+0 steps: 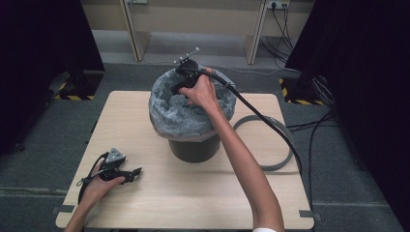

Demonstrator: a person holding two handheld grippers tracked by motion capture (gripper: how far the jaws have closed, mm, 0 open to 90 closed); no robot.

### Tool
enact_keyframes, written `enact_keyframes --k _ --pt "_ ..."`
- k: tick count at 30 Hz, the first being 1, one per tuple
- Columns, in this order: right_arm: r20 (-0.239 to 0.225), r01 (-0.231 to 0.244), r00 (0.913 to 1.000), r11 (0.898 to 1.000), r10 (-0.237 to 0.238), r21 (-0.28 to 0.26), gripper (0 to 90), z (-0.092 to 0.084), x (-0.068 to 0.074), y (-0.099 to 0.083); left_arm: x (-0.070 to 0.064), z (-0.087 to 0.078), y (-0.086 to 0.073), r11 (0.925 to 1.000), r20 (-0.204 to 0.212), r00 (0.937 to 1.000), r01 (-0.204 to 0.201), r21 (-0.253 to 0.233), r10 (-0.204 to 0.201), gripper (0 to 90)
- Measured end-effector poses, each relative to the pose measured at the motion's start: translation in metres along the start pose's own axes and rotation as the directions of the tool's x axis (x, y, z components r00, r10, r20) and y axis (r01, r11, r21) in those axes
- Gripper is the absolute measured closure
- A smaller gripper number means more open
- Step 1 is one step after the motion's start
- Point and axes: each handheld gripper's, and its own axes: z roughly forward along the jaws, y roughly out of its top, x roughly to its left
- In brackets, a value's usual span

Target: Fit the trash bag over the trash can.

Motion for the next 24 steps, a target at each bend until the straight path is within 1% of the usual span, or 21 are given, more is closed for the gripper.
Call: enact_keyframes --k 2,3,4,5,6,8,9,11,13,14,16,18,20,22,24 --pt "0.002 0.007 1.0 0.997 -0.007 0.072 19.8 0.014 -0.003 -0.008 0.0 0.0 0.0 1.0 0.0 1.0 0.0 0.0 0.0 13.6" --pt "-0.006 0.011 0.9999 0.993 -0.01 0.121 19.3 0.021 -0.004 -0.013 0.0 0.0 0.0 1.0 0.0 1.0 0.0 0.0 0.0 13.6" --pt "-0.018 0.011 0.9998 0.985 -0.008 0.174 19.2 0.028 -0.004 -0.018 0.0 0.0 0.0 1.0 0.0 1.0 0.0 0.0 0.0 13.6" --pt "-0.024 0.015 0.9997 0.974 -0.01 0.226 18.7 0.032 -0.004 -0.021 0.0 0.0 0.0 1.0 0.0 1.0 0.0 0.0 0.0 13.6" --pt "-0.027 0.024 0.9995 0.967 -0.017 0.252 18.6 0.033 -0.004 -0.023 0.0 0.0 0.0 1.0 0.0 1.0 0.0 0.0 0.0 13.6" --pt "-0.029 0.035 0.9992 0.969 -0.029 0.243 19.5 0.031 -0.003 -0.022 0.0 0.0 0.0 1.0 0.0 1.0 0.0 0.0 0.0 13.6" --pt "-0.03 0.036 0.9991 0.972 -0.03 0.231 20.1 0.028 -0.003 -0.021 0.0 0.0 0.0 1.0 0.0 1.0 0.0 0.0 0.0 13.6" --pt "-0.027 0.027 0.9994 0.984 -0.023 0.177 20.8 0.021 -0.004 -0.018 0.0 0.0 0.0 1.0 0.0 1.0 0.0 0.0 0.0 13.6" --pt "-0.025 0.021 0.9995 0.992 -0.018 0.124 20.8 0.013 -0.006 -0.016 0.0 0.0 0.0 1.0 0.0 1.0 0.0 0.0 0.0 13.6" --pt "-0.022 0.021 0.9996 0.995 -0.019 0.101 20.6 0.009 -0.007 -0.015 0.0 0.0 0.0 1.0 0.0 1.0 0.0 0.0 0.0 13.6" --pt "-0.014 0.022 0.9997 0.997 -0.021 0.075 20.4 0.002 -0.01 -0.015 0.0 0.0 0.0 1.0 0.0 1.0 0.0 0.0 0.0 13.6" --pt "0.004 0.017 0.9998 0.997 -0.017 0.071 19.4 0.0 -0.015 -0.015 0.0 0.0 0.0 1.0 0.0 1.0 0.0 0.0 0.0 13.6" --pt "0.008 0.005 1.0 0.998 -0.005 0.07 19.3 0.001 -0.02 -0.016 0.0 0.0 0.0 1.0 0.0 1.0 0.0 0.0 0.0 13.6" --pt "0.01 -0.007 0.9999 0.996 0.006 0.092 18.5 0.006 -0.024 -0.019 0.0 0.0 0.0 1.0 0.0 1.0 0.0 0.0 0.0 13.6" --pt "0.003 -0.014 0.9999 0.99 0.014 0.14 18.4 0.013 -0.026 -0.025 0.0 0.0 0.0 1.0 0.0 1.0 0.0 0.0 0.0 13.6"
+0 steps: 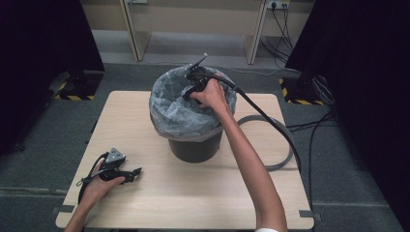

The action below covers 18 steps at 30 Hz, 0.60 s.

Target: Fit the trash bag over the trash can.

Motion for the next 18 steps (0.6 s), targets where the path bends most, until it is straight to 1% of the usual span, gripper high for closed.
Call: enact_keyframes --k 2,3,4,6,7,10,13,16,18 --pt "-0.02 -0.006 0.9998 0.998 0.007 0.067 18.3 0.008 0.0 -0.005 0.0 0.0 0.0 1.0 0.0 1.0 0.0 0.0 0.0 13.6" --pt "-0.021 0.005 0.9998 0.995 -0.003 0.098 18.3 0.011 0.001 -0.006 0.0 0.0 0.0 1.0 0.0 1.0 0.0 0.0 0.0 13.6" --pt "-0.022 0.019 0.9996 0.994 -0.017 0.111 18.4 0.012 0.003 -0.006 0.0 0.0 0.0 1.0 0.0 1.0 0.0 0.0 0.0 13.6" --pt "-0.032 0.023 0.9993 0.994 -0.019 0.107 19.8 0.011 0.004 -0.006 0.0 0.0 0.0 1.0 0.0 1.0 0.0 0.0 0.0 13.6" --pt "-0.034 0.021 0.9993 0.995 -0.018 0.094 21.0 0.009 0.004 -0.005 0.0 0.0 0.0 1.0 0.0 1.0 0.0 0.0 0.0 13.6" --pt "-0.051 0.014 0.9986 1.0 -0.013 0.007 21.4 -0.001 0.004 -0.002 0.0 0.0 0.0 1.0 0.0 1.0 0.0 0.0 0.0 13.6" --pt "-0.046 -0.005 0.999 0.997 0.001 -0.08 21.5 -0.014 0.002 0.0 0.0 0.0 0.0 1.0 0.0 1.0 0.0 0.0 0.0 13.6" --pt "-0.026 -0.001 0.9996 0.992 -0.003 -0.127 20.9 -0.024 0.0 0.002 0.0 0.0 0.0 1.0 0.0 1.0 0.0 0.0 0.0 13.6" --pt "-0.021 -0.002 0.9998 0.991 -0.001 -0.137 20.8 -0.029 -0.001 0.003 0.0 0.0 0.0 1.0 0.0 1.0 0.0 0.0 0.0 13.6"
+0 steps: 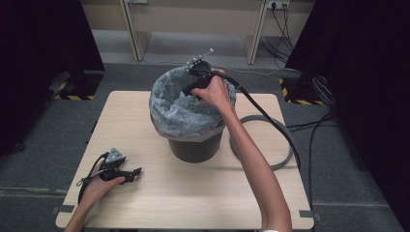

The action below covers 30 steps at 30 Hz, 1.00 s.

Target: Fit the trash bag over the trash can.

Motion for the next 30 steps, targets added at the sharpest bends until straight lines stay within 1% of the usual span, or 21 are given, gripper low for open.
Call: enact_keyframes --k 1,3,5,7,9,11,13,15,16,17,19,21,23,24,26,30 --pt "0.01 0.004 0.9999 1.0 -0.005 0.007 20.1 0.0 0.0 0.0 0.0 0.0 0.0 1.0 0.0 1.0 0.0 0.0 0.0 13.6" --pt "0.04 0.019 0.999 0.999 -0.021 0.051 17.6 0.003 -0.002 -0.001 0.0 0.0 0.0 1.0 0.0 1.0 0.0 0.0 0.0 13.6" --pt "0.054 0.015 0.9984 0.997 -0.019 0.081 18.0 0.009 -0.003 -0.004 0.0 0.0 0.0 1.0 0.001 1.0 0.0 0.001 0.0 13.6" --pt "0.051 0.029 0.9981 0.992 -0.035 0.12 19.1 0.017 -0.001 -0.006 0.0 0.0 0.0 1.0 0.001 1.0 0.0 0.001 0.0 13.6" --pt "0.048 0.037 0.9977 0.982 -0.047 0.183 19.2 0.025 0.003 -0.009 0.0 0.0 0.0 1.0 0.001 1.0 0.0 0.001 0.0 13.6" --pt "0.038 0.047 0.9976 0.973 -0.057 0.225 19.5 0.032 0.006 -0.012 0.0 0.0 0.0 1.0 0.001 1.0 0.0 0.002 0.0 13.6" --pt "0.036 0.047 0.9977 0.967 -0.058 0.249 19.8 0.035 0.008 -0.014 0.0 0.0 0.0 1.0 0.001 1.0 -0.001 0.002 0.001 13.6" --pt "0.028 0.049 0.9979 0.963 -0.059 0.264 20.8 0.034 0.01 -0.013 0.0 0.0 0.0 1.0 0.001 1.0 -0.001 0.002 0.001 13.6" --pt "0.018 0.051 0.9982 0.967 -0.057 0.248 22.2 0.031 0.011 -0.011 0.0 0.0 0.0 1.0 0.001 1.0 -0.002 0.002 0.002 13.6" --pt "0.016 0.053 0.9982 0.974 -0.058 0.218 22.1 0.026 0.011 -0.009 0.0 0.0 0.0 1.0 0.001 1.0 -0.002 0.002 0.002 13.5" --pt "0.03 0.044 0.9983 0.987 -0.049 0.157 21.0 0.017 0.012 -0.004 0.0 0.0 0.0 1.0 0.001 1.0 -0.001 0.001 0.001 13.6" --pt "0.025 0.037 0.9989 0.994 -0.04 0.101 20.7 0.009 0.016 0.0 0.0 0.0 0.0 1.0 0.001 1.0 -0.001 0.002 0.001 13.6" --pt "0.004 0.037 0.9993 0.998 -0.037 0.057 20.1 0.004 0.021 0.005 0.0 0.0 0.0 1.0 0.001 1.0 -0.002 0.003 0.002 13.6" --pt "-0.002 0.043 0.9991 0.998 -0.043 0.05 19.5 0.004 0.025 0.006 0.0 0.0 0.0 1.0 0.001 1.0 -0.002 0.002 0.002 13.6" --pt "-0.022 0.054 0.9984 0.997 -0.053 0.055 19.5 0.008 0.034 0.007 0.0 0.0 0.0 1.0 0.001 1.0 -0.001 0.001 0.001 13.6" --pt "-0.038 0.091 0.9955 0.99 -0.087 0.106 19.0 0.023 0.047 0.004 0.0 0.0 0.0 1.0 0.001 1.0 -0.002 0.003 0.002 13.6"
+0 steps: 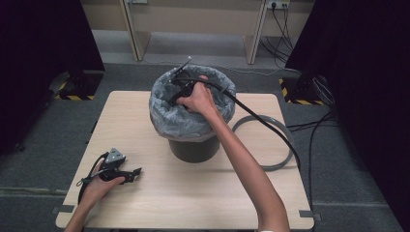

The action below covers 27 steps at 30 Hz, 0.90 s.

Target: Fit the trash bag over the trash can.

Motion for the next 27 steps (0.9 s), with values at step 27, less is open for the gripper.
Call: enact_keyframes --k 27 --pt "0.045 -0.023 0.9988 0.991 0.017 0.13 19.3 0.019 -0.02 -0.013 0.0 0.0 0.0 1.0 0.004 1.0 0.001 -0.003 -0.001 13.5"
